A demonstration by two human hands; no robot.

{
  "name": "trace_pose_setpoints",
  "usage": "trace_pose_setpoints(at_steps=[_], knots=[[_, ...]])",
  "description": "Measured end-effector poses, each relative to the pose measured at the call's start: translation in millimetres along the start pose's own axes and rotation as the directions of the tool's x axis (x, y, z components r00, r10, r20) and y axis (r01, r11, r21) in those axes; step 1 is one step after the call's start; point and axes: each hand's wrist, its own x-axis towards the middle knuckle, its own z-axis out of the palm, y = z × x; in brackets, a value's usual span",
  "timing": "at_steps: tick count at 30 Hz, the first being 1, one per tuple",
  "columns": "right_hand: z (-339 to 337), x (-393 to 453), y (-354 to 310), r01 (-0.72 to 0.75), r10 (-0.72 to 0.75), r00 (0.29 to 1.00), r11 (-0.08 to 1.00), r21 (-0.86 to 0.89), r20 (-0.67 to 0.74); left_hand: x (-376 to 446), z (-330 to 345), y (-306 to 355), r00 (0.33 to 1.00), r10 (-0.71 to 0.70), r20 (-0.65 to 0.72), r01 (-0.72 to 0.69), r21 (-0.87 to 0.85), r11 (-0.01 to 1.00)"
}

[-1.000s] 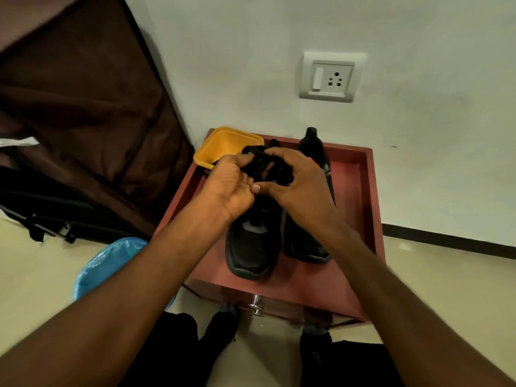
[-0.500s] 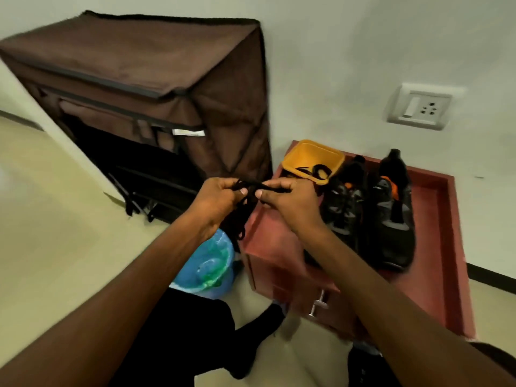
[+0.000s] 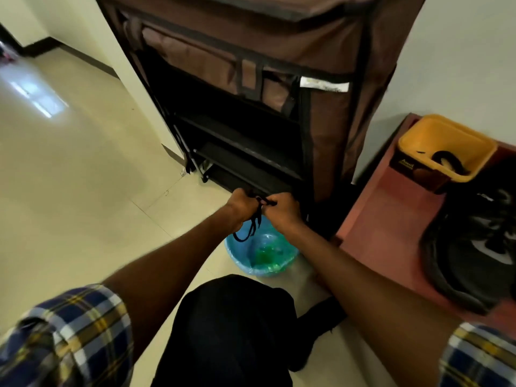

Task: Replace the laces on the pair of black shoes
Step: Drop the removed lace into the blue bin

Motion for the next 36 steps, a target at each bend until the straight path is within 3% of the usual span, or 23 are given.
trace_pose_setpoints(at_steps=[4,7,9,13,17,22,25,29,33,36], knots=[[22,19,26,-0.068,0.076,0.995,0.990,-0.124,0.060,26,8,-25,0.991,-0.118,0.057,0.106,0.188,0.976],[22,15,35,-0.059,0.087,0.990,0.968,-0.242,0.106,28,7,-31,0.986,-0.124,0.115,0.067,0.409,0.910],[15,6,35,-0.057,0.070,0.997,0.970,-0.237,0.044,23,3,-27,0.994,-0.072,0.082,0.025,0.476,0.879],[-6,-25,18,0.066,-0.072,0.995,0.994,-0.091,-0.069,-9,-6,3,0.990,0.129,0.049,-0.138,0.354,0.925],[-64,-67,-6,0.246,-0.209,0.942,0.963,0.114,-0.262,-71,8,53,0.934,0.356,0.041,-0.358,0.151,0.922],[-175,-116,-18,0.354,-0.189,0.857,0.892,0.282,-0.480,-145,69,127,0.819,0.573,-0.041,-0.571,-0.166,0.804],[-242,-138,-5,0.374,-0.199,0.814,0.898,0.230,-0.546,-172,119,160,0.771,0.636,-0.035,-0.623,-0.250,0.741],[-313,-164,34,0.335,-0.134,0.752,0.921,0.199,-0.645,-186,196,192,0.777,0.628,0.044,-0.597,-0.267,0.757],[-357,-180,86,0.169,-0.211,0.625,0.977,-0.133,-0.752,-176,260,187,0.745,0.664,0.061,-0.661,-0.061,0.748],[-386,-174,105,0.052,-0.271,0.669,0.946,-0.320,-0.692,-168,287,182,0.679,0.732,0.064,-0.733,0.119,0.670]])
